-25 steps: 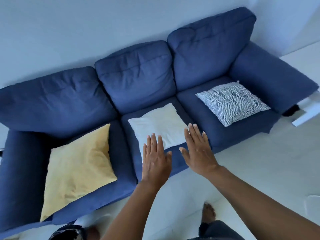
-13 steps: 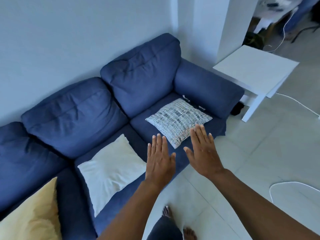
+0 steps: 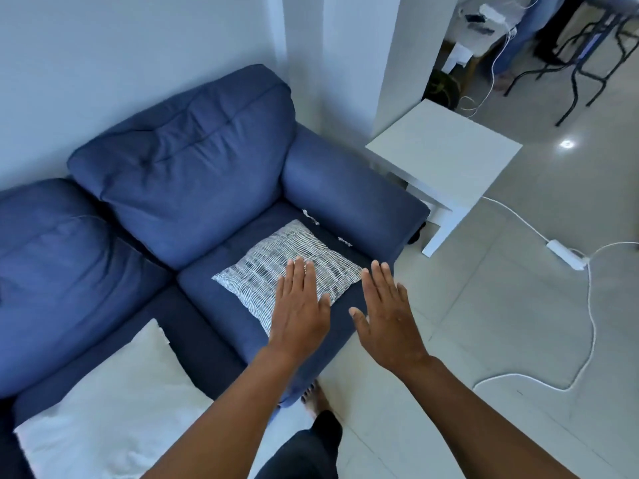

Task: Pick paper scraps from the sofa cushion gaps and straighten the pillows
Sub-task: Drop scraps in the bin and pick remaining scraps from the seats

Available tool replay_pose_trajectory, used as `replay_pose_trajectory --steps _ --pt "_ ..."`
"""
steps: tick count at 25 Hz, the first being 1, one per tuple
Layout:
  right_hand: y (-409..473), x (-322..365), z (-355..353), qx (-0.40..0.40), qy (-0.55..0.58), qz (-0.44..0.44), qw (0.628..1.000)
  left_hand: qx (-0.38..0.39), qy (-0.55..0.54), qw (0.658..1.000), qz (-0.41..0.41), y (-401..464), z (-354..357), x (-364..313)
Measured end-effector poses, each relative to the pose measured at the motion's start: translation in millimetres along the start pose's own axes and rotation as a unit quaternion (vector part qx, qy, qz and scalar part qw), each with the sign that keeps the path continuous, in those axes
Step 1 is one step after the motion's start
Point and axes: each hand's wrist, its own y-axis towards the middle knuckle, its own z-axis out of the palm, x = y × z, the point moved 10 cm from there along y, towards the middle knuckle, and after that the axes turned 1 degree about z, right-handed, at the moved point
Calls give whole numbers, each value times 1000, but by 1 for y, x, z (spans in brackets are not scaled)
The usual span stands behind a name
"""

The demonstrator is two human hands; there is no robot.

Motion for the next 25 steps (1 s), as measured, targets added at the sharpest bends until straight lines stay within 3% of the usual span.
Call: replay_pose_trajectory --steps 6,14,25 --pt "85 -13 26 42 21 20 999 52 8 998 -32 76 21 42" --pt "164 -42 57 94 35 19 995 80 -3 995 -61 141 52 47" --pt "268 -110 166 206 47 3 977 120 -6 985 -121 254 131 78"
